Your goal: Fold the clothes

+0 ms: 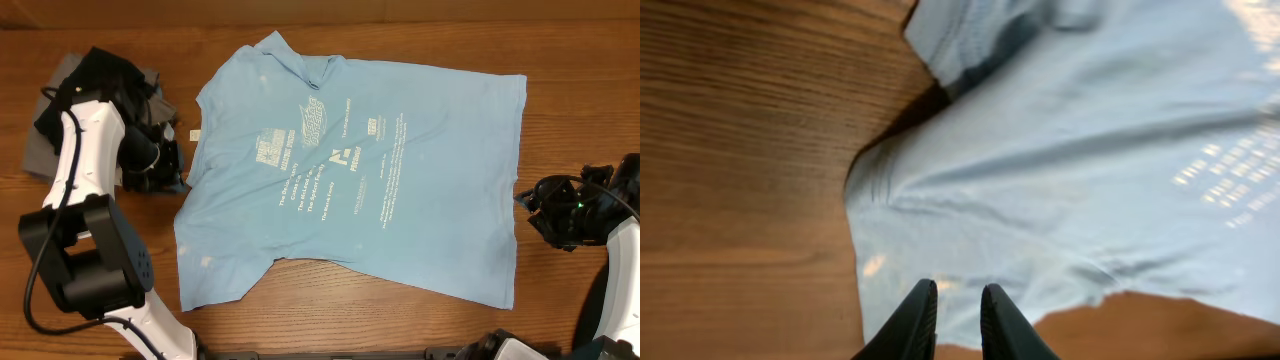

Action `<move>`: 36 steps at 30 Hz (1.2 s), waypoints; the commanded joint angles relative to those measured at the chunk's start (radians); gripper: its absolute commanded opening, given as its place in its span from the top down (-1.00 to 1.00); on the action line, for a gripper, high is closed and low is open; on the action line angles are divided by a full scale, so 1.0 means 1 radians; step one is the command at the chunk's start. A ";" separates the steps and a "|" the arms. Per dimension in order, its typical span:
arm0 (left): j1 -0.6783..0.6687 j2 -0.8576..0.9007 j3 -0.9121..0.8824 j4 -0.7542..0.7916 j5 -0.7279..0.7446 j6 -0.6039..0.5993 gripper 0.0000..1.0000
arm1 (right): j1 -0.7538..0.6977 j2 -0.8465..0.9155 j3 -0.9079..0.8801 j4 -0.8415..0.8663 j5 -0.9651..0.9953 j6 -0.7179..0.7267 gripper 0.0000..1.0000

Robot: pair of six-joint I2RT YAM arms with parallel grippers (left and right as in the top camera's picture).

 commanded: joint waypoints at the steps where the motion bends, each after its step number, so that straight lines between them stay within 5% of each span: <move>1: -0.008 -0.154 0.068 -0.043 0.024 0.037 0.59 | 0.003 -0.017 0.016 -0.004 -0.005 -0.008 -0.04; 10: -0.007 -0.501 -0.004 -0.108 0.014 -0.045 0.34 | 0.004 -0.154 0.016 -0.024 -0.081 0.000 -0.15; 15: -0.007 -0.607 -0.301 -0.059 0.021 -0.118 0.27 | 0.004 -0.182 0.016 -0.042 -0.081 0.008 -0.23; 21: -0.007 -0.629 -0.663 0.125 0.117 -0.211 0.32 | 0.004 -0.179 0.016 -0.058 -0.080 0.047 -0.25; 28: -0.003 -0.626 -0.847 0.346 0.034 -0.372 -0.21 | 0.004 -0.179 0.016 -0.064 -0.080 0.053 -0.25; 36: 0.000 -0.605 -0.990 0.465 0.066 -0.475 -0.21 | 0.004 -0.179 0.016 -0.063 -0.080 0.053 -0.27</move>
